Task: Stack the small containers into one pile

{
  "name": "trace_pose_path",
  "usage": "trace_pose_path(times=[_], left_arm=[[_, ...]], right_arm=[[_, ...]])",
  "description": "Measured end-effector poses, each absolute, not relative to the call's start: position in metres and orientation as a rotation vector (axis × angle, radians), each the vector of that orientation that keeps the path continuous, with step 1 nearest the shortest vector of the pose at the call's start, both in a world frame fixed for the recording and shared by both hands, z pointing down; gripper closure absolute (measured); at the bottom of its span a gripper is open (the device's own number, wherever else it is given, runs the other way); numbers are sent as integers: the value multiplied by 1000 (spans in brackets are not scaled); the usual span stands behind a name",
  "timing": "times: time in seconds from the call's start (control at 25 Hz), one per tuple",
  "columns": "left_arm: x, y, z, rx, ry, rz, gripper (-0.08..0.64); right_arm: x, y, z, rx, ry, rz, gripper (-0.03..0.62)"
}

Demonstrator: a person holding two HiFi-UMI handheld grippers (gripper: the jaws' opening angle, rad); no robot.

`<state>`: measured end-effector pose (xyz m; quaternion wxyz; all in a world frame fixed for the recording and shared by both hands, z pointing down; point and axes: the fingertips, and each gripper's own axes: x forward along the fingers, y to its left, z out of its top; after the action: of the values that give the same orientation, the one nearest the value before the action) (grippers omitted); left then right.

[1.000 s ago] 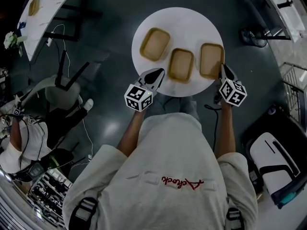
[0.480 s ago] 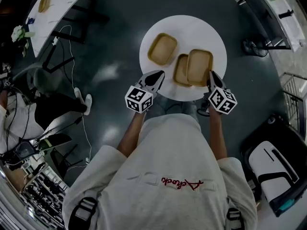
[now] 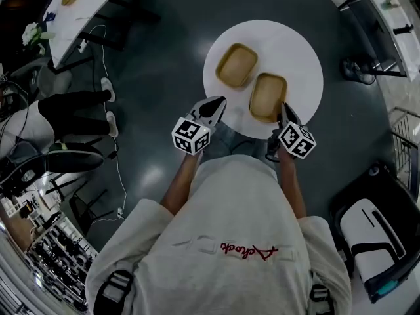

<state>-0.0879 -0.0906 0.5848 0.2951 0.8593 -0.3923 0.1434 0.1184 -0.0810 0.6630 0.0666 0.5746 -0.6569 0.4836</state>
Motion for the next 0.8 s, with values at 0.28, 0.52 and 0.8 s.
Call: trace_pose_path(times=[0.28, 0.52, 0.8], left_arm=[[-100, -91, 589, 2284, -1029, 403, 545], [-101, -95, 589, 2293, -1013, 404, 545], [-101, -97, 590, 2294, -1003, 403, 545]], right_arm=[[116, -75, 680, 1795, -1896, 1482, 557], [117, -73, 684, 1839, -1846, 1434, 555], [115, -76, 676, 1837, -1877, 1339, 459]])
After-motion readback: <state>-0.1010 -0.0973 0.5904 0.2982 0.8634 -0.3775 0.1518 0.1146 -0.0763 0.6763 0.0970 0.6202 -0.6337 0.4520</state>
